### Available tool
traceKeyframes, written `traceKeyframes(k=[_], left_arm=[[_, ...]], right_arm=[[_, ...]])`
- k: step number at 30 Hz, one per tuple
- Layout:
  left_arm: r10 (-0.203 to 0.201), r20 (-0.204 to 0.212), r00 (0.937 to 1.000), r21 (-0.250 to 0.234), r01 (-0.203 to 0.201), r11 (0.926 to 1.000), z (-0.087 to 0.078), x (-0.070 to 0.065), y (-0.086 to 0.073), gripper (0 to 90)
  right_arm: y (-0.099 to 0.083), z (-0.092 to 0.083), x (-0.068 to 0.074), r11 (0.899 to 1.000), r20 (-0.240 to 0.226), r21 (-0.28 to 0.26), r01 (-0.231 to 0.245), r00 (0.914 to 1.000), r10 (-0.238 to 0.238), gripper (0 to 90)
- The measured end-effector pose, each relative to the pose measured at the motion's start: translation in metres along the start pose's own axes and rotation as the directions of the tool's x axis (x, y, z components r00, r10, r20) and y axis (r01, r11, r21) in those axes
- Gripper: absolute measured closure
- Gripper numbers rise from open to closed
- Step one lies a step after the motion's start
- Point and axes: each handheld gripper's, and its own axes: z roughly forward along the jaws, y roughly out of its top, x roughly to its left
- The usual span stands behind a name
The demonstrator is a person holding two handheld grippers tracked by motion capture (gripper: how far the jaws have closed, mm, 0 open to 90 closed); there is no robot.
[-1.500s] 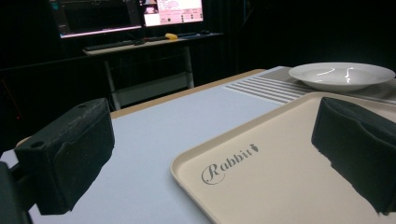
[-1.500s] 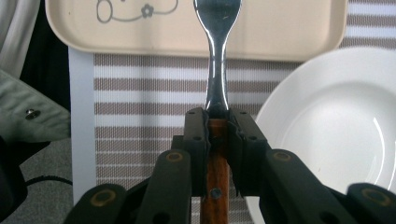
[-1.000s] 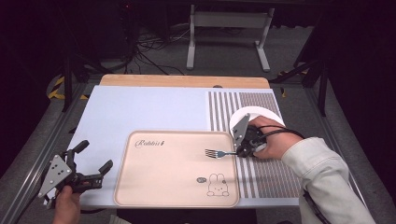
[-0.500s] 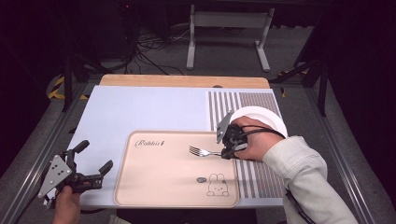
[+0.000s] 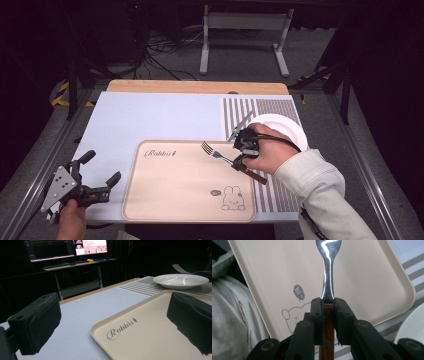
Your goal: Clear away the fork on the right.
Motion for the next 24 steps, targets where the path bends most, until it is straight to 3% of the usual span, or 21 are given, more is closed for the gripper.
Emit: traceKeyframes(k=[3, 5, 8, 14, 16, 17, 23, 24], left_arm=[[-0.003, -0.002, 1.0000, 0.003, 0.003, 1.0000, 0.000, 0.000, 0.000, 0.0], [-0.003, -0.001, 1.0000, 0.005, 0.003, 1.0000, 0.000, 0.000, 0.000, 0.1], [-0.002, -0.002, 1.0000, 0.004, 0.002, 1.0000, 0.000, 0.000, 0.000, 0.1], [-0.002, -0.001, 1.0000, 0.008, 0.002, 1.0000, 0.000, 0.000, 0.000, 0.1], [-0.005, -0.002, 1.0000, 0.007, 0.005, 1.0000, 0.000, 0.000, 0.000, 0.1], [-0.002, -0.002, 1.0000, 0.007, 0.002, 1.0000, 0.000, 0.000, 0.000, 0.1], [-0.006, -0.003, 1.0000, 0.007, 0.006, 1.0000, 0.001, 0.000, 0.000, 0.0], [-0.006, -0.002, 1.0000, 0.008, 0.006, 1.0000, 0.001, 0.000, 0.000, 0.1]], right_arm=[[0.001, 0.000, 0.002, 0.996, -0.008, -0.022, -0.087, 0.9962, 0.087, 78.8], [0.001, 0.001, 0.003, 0.990, 0.010, -0.039, -0.134, 0.9909, 0.134, 78.8], [0.002, 0.002, 0.004, 0.985, 0.031, -0.042, -0.167, 0.9852, 0.168, 78.8], [0.003, 0.006, 0.010, 0.947, 0.037, -0.060, -0.314, 0.9478, 0.317, 78.8], [0.004, 0.007, 0.012, 0.931, 0.050, -0.071, -0.359, 0.9305, 0.363, 78.8], [0.004, 0.008, 0.012, 0.920, 0.033, -0.073, -0.385, 0.9211, 0.388, 78.8], [0.004, 0.012, 0.012, 0.889, 0.036, -0.075, -0.451, 0.8901, 0.454, 78.8], [0.004, 0.013, 0.012, 0.888, 0.041, -0.083, -0.452, 0.8887, 0.457, 78.8]])
